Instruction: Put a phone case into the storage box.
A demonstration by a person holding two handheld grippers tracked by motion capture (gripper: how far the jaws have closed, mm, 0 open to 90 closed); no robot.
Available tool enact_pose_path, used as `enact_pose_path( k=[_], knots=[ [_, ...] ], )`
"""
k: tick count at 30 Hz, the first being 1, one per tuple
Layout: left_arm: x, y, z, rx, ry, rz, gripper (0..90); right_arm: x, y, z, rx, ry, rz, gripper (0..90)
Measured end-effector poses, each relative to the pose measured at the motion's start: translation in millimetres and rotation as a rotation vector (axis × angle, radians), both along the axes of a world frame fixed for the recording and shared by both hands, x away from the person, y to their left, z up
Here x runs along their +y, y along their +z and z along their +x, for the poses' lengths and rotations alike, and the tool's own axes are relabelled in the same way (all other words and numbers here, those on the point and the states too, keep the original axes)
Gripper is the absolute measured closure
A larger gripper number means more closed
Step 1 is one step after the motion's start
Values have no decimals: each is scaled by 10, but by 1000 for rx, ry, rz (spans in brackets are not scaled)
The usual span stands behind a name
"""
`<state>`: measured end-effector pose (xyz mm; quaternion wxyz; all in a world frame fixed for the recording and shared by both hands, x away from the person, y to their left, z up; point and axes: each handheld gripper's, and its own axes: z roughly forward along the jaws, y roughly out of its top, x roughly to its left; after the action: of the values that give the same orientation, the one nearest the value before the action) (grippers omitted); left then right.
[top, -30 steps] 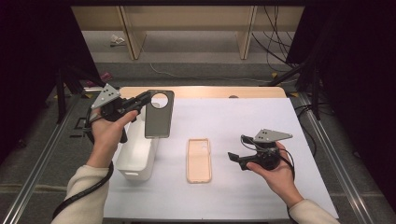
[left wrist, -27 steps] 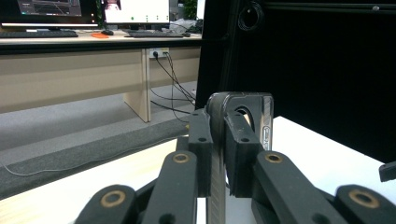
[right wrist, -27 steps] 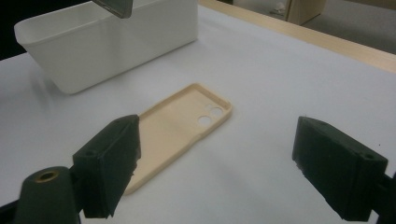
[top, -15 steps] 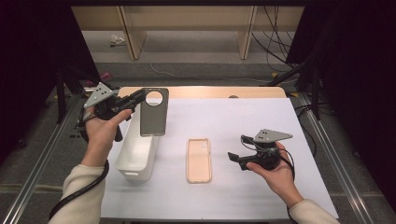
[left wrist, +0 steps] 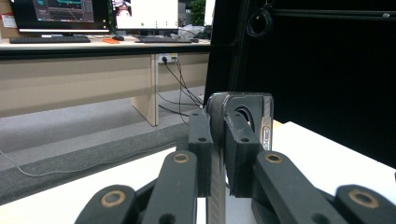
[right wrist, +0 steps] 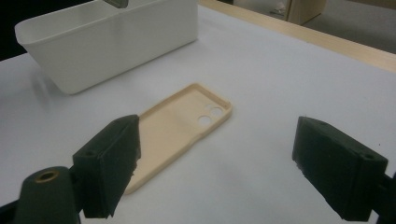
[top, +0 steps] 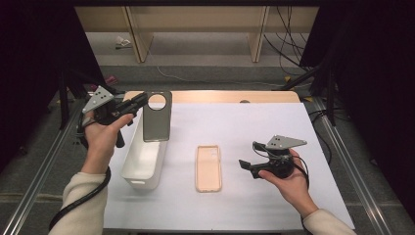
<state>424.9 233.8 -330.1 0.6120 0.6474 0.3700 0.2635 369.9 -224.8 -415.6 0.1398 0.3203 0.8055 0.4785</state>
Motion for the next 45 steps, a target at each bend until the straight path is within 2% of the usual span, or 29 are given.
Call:
enact_pose_path(
  k=[6, 24, 31, 36, 45],
  knots=[
    [84, 17, -1, -6, 5, -16, 820, 0, 1, 0, 0, 1, 0, 163],
    [206, -24, 38, -7, 21, -9, 820, 5, 4, -1, -3, 1, 2, 163],
    [247, -16, 89, -13, 22, -4, 820, 20, 3, -1, -1, 1, -1, 163],
    [286, -65, 152, -1, 17, -11, 820, 25, -2, -1, 1, 2, 0, 163],
    [334, -115, 276, 15, 15, 8, 820, 38, -14, 5, 5, 1, -2, 163]
  ],
)
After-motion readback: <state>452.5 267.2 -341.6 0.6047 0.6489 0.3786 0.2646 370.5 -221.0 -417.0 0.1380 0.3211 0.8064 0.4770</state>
